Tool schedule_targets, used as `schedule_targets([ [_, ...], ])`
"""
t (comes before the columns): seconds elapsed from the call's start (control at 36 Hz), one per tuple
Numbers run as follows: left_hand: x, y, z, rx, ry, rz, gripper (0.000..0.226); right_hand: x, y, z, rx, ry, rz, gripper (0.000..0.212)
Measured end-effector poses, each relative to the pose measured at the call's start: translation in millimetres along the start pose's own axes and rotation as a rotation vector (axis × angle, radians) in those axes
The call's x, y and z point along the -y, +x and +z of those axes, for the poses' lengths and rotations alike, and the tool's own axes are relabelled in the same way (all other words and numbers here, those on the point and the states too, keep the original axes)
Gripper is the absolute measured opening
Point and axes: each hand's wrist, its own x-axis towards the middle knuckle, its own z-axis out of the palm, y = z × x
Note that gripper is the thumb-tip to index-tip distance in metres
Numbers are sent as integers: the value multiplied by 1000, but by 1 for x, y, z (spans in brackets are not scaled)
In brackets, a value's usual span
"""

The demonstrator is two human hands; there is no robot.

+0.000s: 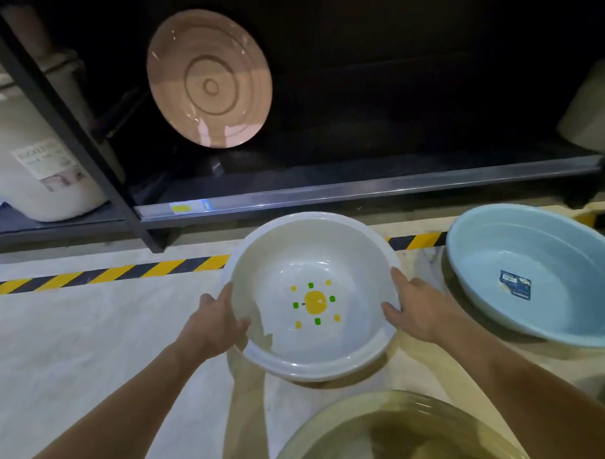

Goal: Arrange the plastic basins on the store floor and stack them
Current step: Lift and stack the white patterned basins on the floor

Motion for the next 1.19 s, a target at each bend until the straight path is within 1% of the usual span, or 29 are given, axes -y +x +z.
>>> schedule_targets([
  [0.14, 1, -8, 0, -24, -261, -4, 66, -6, -13, 4, -53, 150, -3, 81],
  [0.25, 1, -19, -5, -30, -275, 83, 70, -15, -33, -2, -97, 268, -24, 79],
  [0.33, -3, -27, -17, -57, -332, 127, 68, -20, -51, -15, -141, 316, -41, 75],
  [0.42, -10, -38, -34, -84, -382, 220, 71, -20, -74, -34, -239, 309, -16, 72],
  [0.47, -17, -51, -50, -112, -432, 298, 81, -19, -92, -50, -296, 310, 27, 72],
  [0.53, -24, -65, -66, -125, -450, 344, 80, -17, -112, -65, -352, 318, 43, 70],
  [0.61, -32, -90, -90, -147, -430, 407, 67, -12, -154, -90, -423, 309, 52, 63],
  [0.69, -35, -119, -111, -118, -404, 445, 52, -6, -208, -110, -461, 311, 53, 53],
  [0.81, -35, -164, -123, -93, -342, 534, 47, 2, -289, -112, -491, 321, 104, 52],
  [0.86, -35, -188, -124, -73, -324, 575, 49, 5, -328, -108, -491, 318, 142, 50],
  [0.92, -33, -204, -120, -50, -279, 614, 47, 6, -362, -99, -478, 316, 198, 54],
  [1.0, -30, -226, -112, -32, -238, 647, 64, 2, -399, -80, -474, 315, 272, 66],
  [1.06, -26, -240, -102, -5, -221, 638, 72, -2, -419, -64, -476, 324, 300, 64],
  [1.14, -15, -260, -83, 20, -208, 681, 73, -7, -445, -40, -457, 319, 333, 65],
  [1.19, -9, -266, -71, 41, -208, 660, 79, -10, -456, -25, -455, 315, 357, 68],
])
